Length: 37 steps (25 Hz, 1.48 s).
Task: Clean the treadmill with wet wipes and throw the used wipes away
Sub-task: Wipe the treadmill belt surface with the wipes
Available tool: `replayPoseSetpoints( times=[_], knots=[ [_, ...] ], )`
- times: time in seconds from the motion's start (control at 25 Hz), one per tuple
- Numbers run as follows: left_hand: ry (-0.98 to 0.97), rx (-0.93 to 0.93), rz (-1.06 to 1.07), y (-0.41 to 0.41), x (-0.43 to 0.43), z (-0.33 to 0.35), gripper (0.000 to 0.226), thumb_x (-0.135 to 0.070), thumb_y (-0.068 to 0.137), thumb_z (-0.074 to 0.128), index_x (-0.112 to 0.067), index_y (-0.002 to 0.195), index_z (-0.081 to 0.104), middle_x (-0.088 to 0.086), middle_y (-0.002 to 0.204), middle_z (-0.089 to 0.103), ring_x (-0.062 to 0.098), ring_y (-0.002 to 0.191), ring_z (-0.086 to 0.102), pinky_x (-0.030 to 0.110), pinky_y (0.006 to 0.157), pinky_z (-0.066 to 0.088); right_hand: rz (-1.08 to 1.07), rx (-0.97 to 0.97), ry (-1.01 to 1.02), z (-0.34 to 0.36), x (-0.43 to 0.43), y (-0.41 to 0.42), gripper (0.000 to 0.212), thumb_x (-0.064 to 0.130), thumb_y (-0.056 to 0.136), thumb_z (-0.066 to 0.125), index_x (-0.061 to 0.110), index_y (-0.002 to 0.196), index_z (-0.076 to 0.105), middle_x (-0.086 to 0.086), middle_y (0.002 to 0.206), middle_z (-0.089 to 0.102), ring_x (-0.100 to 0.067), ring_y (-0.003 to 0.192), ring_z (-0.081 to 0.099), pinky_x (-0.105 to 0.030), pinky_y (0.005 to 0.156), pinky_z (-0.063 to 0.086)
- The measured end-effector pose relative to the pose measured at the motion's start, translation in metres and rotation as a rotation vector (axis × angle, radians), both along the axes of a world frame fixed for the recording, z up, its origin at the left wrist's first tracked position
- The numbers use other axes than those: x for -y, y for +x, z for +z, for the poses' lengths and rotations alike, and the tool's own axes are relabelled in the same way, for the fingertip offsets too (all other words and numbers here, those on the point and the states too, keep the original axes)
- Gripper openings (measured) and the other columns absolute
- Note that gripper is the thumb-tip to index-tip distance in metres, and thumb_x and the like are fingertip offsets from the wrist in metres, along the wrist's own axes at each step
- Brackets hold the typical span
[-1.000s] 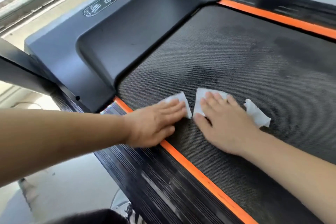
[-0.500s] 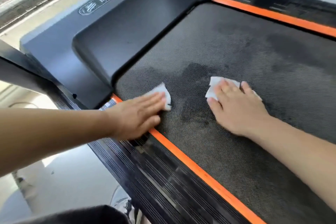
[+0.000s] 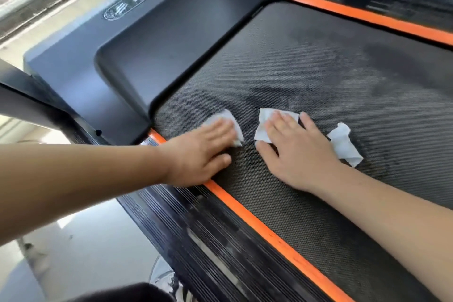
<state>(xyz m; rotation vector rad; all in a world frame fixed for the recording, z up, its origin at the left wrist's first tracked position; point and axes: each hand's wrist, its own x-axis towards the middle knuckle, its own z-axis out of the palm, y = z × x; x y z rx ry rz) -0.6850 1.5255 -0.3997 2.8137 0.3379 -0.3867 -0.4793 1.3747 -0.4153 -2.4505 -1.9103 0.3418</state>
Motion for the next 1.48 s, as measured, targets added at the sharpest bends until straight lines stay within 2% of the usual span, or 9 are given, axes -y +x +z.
replayPoseSetpoints(
  times=[0.12, 0.28, 0.44, 0.56, 0.68, 0.8, 0.96, 1.12, 1.48],
  knots=[
    [0.01, 0.043, -0.211, 0.002, -0.005, 0.0, 0.066, -0.046, 0.106, 0.03, -0.012, 0.162, 0.02, 0.004, 0.17, 0.013, 0.013, 0.158, -0.001, 0.029, 0.128, 0.001, 0.182, -0.154, 0.017, 0.003, 0.0, 0.002, 0.08, 0.062, 0.093, 0.006, 0.024, 0.159, 0.031, 0.005, 0.169, 0.018, -0.01, 0.156, 0.009, -0.043, 0.128, 0.004],
    [0.141, -0.031, 0.174, 0.005, -0.014, -0.006, 0.092, -0.069, 0.091, 0.001, -0.013, 0.163, 0.007, 0.008, 0.171, 0.001, 0.014, 0.155, -0.014, 0.023, 0.123, -0.013, 0.207, -0.088, 0.078, 0.001, 0.006, 0.012, 0.076, 0.061, 0.09, 0.016, 0.027, 0.154, 0.041, 0.009, 0.165, 0.029, -0.006, 0.153, 0.02, -0.043, 0.128, 0.004],
    [0.099, -0.021, -0.154, 0.001, 0.003, -0.002, 0.073, -0.056, 0.103, 0.011, -0.014, 0.163, 0.012, 0.003, 0.171, 0.001, 0.014, 0.157, -0.008, 0.035, 0.128, 0.0, 0.106, -0.012, 0.086, 0.013, -0.001, 0.022, 0.061, 0.054, 0.099, 0.029, 0.022, 0.143, 0.057, 0.002, 0.159, 0.043, -0.015, 0.149, 0.035, -0.041, 0.128, 0.01],
    [0.083, 0.071, 0.02, 0.013, -0.008, 0.009, 0.066, -0.05, 0.105, 0.017, -0.012, 0.151, 0.045, 0.009, 0.162, 0.037, 0.019, 0.154, 0.024, 0.043, 0.126, 0.021, 0.059, -0.063, 0.075, 0.03, -0.004, 0.023, 0.032, 0.043, 0.103, 0.047, 0.029, 0.118, 0.071, 0.009, 0.132, 0.065, -0.019, 0.133, 0.051, -0.029, 0.123, 0.012],
    [0.021, 0.297, 0.203, 0.031, 0.008, 0.017, 0.042, -0.042, 0.103, 0.04, -0.016, 0.111, 0.071, 0.006, 0.131, 0.063, 0.024, 0.132, 0.053, 0.044, 0.116, 0.038, -0.203, -0.537, 0.273, 0.037, -0.006, 0.029, 0.02, 0.035, 0.094, 0.063, 0.026, 0.081, 0.075, 0.007, 0.078, 0.073, -0.015, 0.084, 0.066, -0.034, 0.099, 0.051],
    [0.008, 0.401, 0.424, 0.05, 0.017, 0.033, 0.024, -0.04, 0.095, 0.063, -0.024, 0.111, 0.073, 0.0, 0.124, 0.065, 0.023, 0.111, 0.064, 0.034, 0.098, 0.049, -0.534, -1.38, 0.257, 0.052, -0.012, 0.039, 0.017, 0.025, 0.096, 0.065, 0.014, 0.096, 0.078, -0.004, 0.094, 0.078, -0.022, 0.091, 0.071, -0.039, 0.083, 0.058],
    [-0.746, 0.41, 0.893, 0.078, 0.026, 0.061, 0.023, -0.034, 0.089, 0.078, -0.016, 0.103, 0.073, 0.009, 0.096, 0.076, 0.029, 0.081, 0.073, 0.037, 0.067, 0.062, -0.56, -1.938, 0.061, 0.063, -0.011, 0.042, 0.044, 0.035, 0.105, 0.047, 0.001, 0.127, 0.065, -0.015, 0.123, 0.072, -0.031, 0.116, 0.069, -0.051, 0.101, 0.053],
    [-0.846, 0.429, 0.961, 0.082, 0.027, 0.061, 0.029, -0.021, 0.09, 0.078, 0.003, 0.101, 0.066, 0.012, 0.077, 0.072, 0.016, 0.065, 0.065, 0.025, 0.054, 0.051, -0.598, -1.795, 0.117, 0.047, -0.014, 0.046, 0.033, 0.02, 0.102, 0.055, 0.003, 0.129, 0.063, -0.015, 0.122, 0.072, -0.03, 0.113, 0.07, -0.051, 0.103, 0.053],
    [-1.1, 0.432, 0.996, 0.078, 0.015, 0.06, 0.008, -0.017, 0.098, 0.067, -0.012, 0.092, 0.065, 0.002, 0.079, 0.065, 0.01, 0.066, 0.058, 0.026, 0.061, 0.046, -0.839, -1.444, 0.311, 0.035, -0.021, 0.043, 0.029, 0.016, 0.081, 0.084, 0.013, 0.104, 0.069, -0.011, 0.102, 0.077, -0.024, 0.087, 0.075, -0.039, 0.07, 0.063]
  ],
)
